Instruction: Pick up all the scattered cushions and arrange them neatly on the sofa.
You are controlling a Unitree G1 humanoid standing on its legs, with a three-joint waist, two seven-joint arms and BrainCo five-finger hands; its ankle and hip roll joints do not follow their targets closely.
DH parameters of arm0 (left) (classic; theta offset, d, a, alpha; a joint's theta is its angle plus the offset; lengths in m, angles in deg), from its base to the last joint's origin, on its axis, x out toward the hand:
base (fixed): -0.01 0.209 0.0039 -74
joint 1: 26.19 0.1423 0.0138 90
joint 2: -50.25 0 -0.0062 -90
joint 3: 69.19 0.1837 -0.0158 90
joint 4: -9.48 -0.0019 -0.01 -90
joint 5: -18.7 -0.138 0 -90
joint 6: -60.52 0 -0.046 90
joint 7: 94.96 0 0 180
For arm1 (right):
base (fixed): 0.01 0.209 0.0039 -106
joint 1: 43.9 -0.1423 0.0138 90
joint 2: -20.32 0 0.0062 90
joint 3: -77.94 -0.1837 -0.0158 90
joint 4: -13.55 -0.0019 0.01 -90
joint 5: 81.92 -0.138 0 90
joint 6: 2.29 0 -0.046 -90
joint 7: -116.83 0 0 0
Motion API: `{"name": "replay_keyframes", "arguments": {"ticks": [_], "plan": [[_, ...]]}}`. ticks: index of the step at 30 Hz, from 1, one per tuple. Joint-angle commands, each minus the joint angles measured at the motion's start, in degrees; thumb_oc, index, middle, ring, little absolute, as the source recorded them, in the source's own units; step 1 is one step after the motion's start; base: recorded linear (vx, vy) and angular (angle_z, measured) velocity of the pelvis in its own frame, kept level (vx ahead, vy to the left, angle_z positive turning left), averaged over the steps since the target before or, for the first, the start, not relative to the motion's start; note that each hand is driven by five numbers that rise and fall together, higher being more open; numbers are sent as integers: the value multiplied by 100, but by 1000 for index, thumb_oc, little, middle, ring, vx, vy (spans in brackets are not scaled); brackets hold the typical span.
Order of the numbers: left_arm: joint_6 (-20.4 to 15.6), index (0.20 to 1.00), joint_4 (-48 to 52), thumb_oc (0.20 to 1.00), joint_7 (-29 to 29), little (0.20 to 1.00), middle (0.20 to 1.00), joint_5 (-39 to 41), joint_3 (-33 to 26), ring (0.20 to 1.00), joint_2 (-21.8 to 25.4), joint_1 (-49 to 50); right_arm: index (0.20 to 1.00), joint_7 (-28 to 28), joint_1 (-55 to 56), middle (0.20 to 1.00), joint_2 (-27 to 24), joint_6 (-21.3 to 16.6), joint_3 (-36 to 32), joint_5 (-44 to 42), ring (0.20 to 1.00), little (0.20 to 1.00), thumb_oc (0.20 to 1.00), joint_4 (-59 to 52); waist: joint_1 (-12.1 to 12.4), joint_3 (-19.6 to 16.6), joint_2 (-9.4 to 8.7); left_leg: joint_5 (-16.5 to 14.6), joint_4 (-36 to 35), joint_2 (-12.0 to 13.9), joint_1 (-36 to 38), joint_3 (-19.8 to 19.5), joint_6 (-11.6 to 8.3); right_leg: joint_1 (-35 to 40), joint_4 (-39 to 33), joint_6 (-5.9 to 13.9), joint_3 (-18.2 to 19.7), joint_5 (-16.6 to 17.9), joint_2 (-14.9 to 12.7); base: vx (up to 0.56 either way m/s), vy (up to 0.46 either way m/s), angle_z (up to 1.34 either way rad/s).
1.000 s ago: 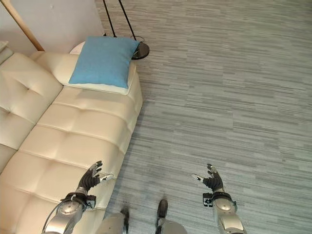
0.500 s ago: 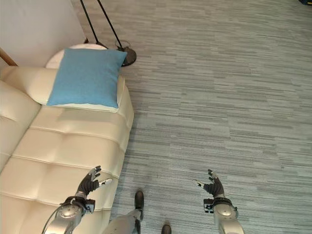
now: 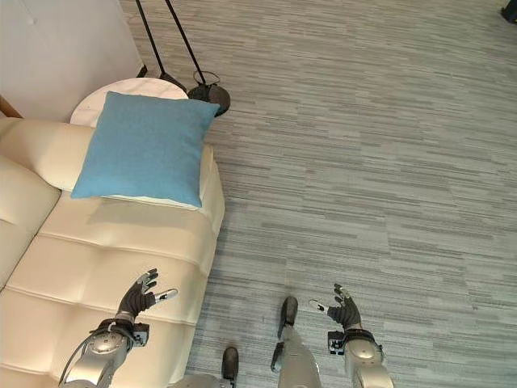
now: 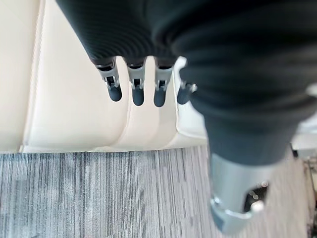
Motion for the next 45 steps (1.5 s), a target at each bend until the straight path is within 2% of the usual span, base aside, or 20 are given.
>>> {"name": "replay_keyframes", "arguments": {"ticks": [1, 5, 7, 9, 12, 14, 15, 16, 17, 18, 19, 20, 23, 27, 30, 31, 32, 37, 41, 45], "plan": [[-245, 1000, 413, 1000, -46, 1000, 1000, 38, -51, 1000, 134, -48, 1000, -39, -103, 1000, -207, -205, -109, 106, 1000, 1000, 1000, -196, -152, -154, 77, -594, 451, 480, 136, 321, -411, 547, 382, -2, 132, -183, 263, 454, -221, 53], [-202, 1000, 337, 1000, -48, 1000, 1000, 127, 5, 1000, 107, -79, 1000, -31, -134, 1000, -294, -242, -53, 4, 1000, 1000, 1000, -129, -163, -225, 93, -549, 1089, 634, 1, 226, -560, 766, 390, -181, 95, -344, 415, 252, -173, 31], [-192, 1000, 240, 1000, -40, 1000, 1000, 185, 50, 1000, 106, -116, 1000, 5, -145, 1000, -366, -227, 11, 10, 1000, 1000, 1000, -106, -110, -230, 58, -197, 1815, 691, -286, 123, -639, 1019, 346, -358, 123, -563, 530, 259, -136, 3], [-189, 1000, 202, 1000, -38, 1000, 1000, 214, 54, 1000, 86, -133, 1000, -19, -177, 1000, -429, -227, -23, 4, 1000, 1000, 1000, -92, -68, -200, 5, -121, 1918, 682, -587, 120, -601, 1197, 285, -396, 109, -676, 518, 190, -44, 5], [-163, 1000, 144, 1000, -30, 1000, 1000, 180, 65, 1000, 68, -136, 1000, -25, -192, 1000, -486, -227, -66, -8, 1000, 1000, 1000, -97, -15, -199, -69, -288, 1707, 634, -859, 200, -539, 1372, 208, -372, 64, -769, 442, 195, 14, 23], [-152, 1000, 141, 1000, -26, 1000, 1000, 141, 80, 1000, 67, -111, 1000, -65, -213, 1000, -548, -245, -98, -13, 1000, 1000, 1000, -116, 90, -182, -16, 120, 1117, 633, -1263, 312, -587, 1636, 83, -336, 5, -874, 448, 206, 74, 16], [-151, 1000, 143, 1000, -26, 1000, 1000, 141, 80, 1000, 66, -109, 1000, -65, -211, 1000, -548, -245, -99, -13, 1000, 1000, 1000, -116, 93, -176, -21, 140, 1077, 627, -1233, 317, -588, 1649, 77, -335, 9, -874, 443, 147, 69, 4], [-146, 1000, 123, 1000, -45, 1000, 1000, 79, 99, 1000, 80, -145, 1000, -133, -201, 1000, -545, -269, -110, -6, 1000, 1000, 1000, -98, 109, -146, 24, 481, 902, 755, -1502, 540, -636, 1779, 25, -323, -99, -944, 456, 136, 61, 6], [-141, 1000, 140, 1000, -48, 1000, 1000, 75, 92, 1000, 85, -152, 1000, -161, -191, 1000, -528, -237, -125, -1, 1000, 1000, 1000, -90, 131, -147, 26, 628, 774, 800, -1620, 727, -657, 1868, -27, -341, -120, -971, 466, 188, 96, 8], [-141, 1000, 162, 1000, -60, 1000, 1000, 49, 93, 1000, 110, -183, 1000, -201, -167, 1000, -494, -217, -115, -2, 1000, 1000, 1000, -72, 161, -141, 29, 747, 643, 844, -1720, 929, -681, 1924, -57, -334, -129, -987, 475, 108, 58, 22], [-141, 1000, 162, 1000, -60, 1000, 1000, 49, 93, 1000, 111, -183, 1000, -201, -166, 1000, -493, -217, -115, -2, 1000, 1000, 1000, -72, 165, -141, 28, 749, 640, 844, -1717, 933, -681, 1923, -57, -334, -126, -987, 475, 196, 139, 29], [-165, 1000, 180, 1000, -76, 1000, 1000, 36, 54, 1000, 131, -219, 1000, -195, -131, 1000, -459, -184, -93, 47, 1000, 1000, 1000, -44, 161, -163, 43, 787, 458, 957, -1646, 1246, -682, 2019, -32, -288, -188, -1059, 470, 142, 105, 10], [-168, 1000, 229, 1000, -63, 1000, 1000, 21, 49, 1000, 130, -183, 1000, -140, -96, 1000, -369, -154, -81, 123, 1000, 1000, 1000, 55, 113, -331, 24, 700, 456, 859, -1468, 1244, -566, 2131, 162, -197, -200, -1154, 344, 352, 247, -8], [-135, 1000, 276, 1000, -45, 1000, 1000, 43, -25, 1000, 176, -53, 1000, -40, -70, 1000, -220, -107, -68, 117, 1000, 1000, 1000, 121, 175, -409, -94, 359, 696, 704, -1338, 1295, -355, 2093, 761, -29, -165, -1203, 52, 229, 204, 8], [-117, 1000, 268, 1000, -64, 1000, 1000, 106, -108, 1000, 203, 32, 1000, 19, -92, 1000, -152, -59, -36, 174, 1000, 1000, 1000, 107, 221, -394, -131, 139, 760, 610, -1184, 1266, -205, 1798, 1586, 101, -108, -988, -108, 146, 146, 10], [-117, 1000, 269, 1000, -64, 1000, 1000, 106, -108, 1000, 204, 33, 1000, 19, -92, 1000, -152, -59, -36, 174, 1000, 1000, 1000, 107, 225, -398, -134, 139, 760, 608, -1186, 1270, -203, 1788, 1597, 102, -103, -993, -112, 231, 99, 33], [-116, 1000, 255, 1000, -77, 1000, 1000, 123, -139, 1000, 216, 66, 1000, 54, -70, 1000, -106, -62, -33, 165, 1000, 1000, 1000, 57, 139, -364, -70, 83, 619, 568, -929, 1097, -150, 1335, 1931, 33, 171, -785, 9, 258, 58, 35], [-134, 1000, 261, 1000, -55, 1000, 1000, 146, -160, 1000, 248, 93, 1000, 56, -119, 1000, -159, -83, -33, 122, 1000, 1000, 1000, 28, 24, -265, -7, 20, 470, 549, -663, 825, -186, 1071, 1333, -18, 369, -787, 129, 197, -24, 60], [-172, 1000, 209, 1000, -107, 1000, 1000, 178, -197, 1000, 239, 45, 1000, 36, -119, 1000, -170, -69, -37, 101, 1000, 1000, 1000, -3, -102, -164, -20, -51, 387, 500, -410, 446, -256, 723, 532, 98, 811, -414, 185, 201, -102, 63], [-226, 1000, 163, 1000, -151, 1000, 1000, 290, -187, 1000, 208, -40, 1000, 50, -126, 1000, -205, -52, -17, 131, 1000, 1000, 1000, 47, -197, -138, -49, -120, 264, 489, -171, 64, -356, 545, 326, 154, 1116, -256, 275, 215, -153, 60]]}}
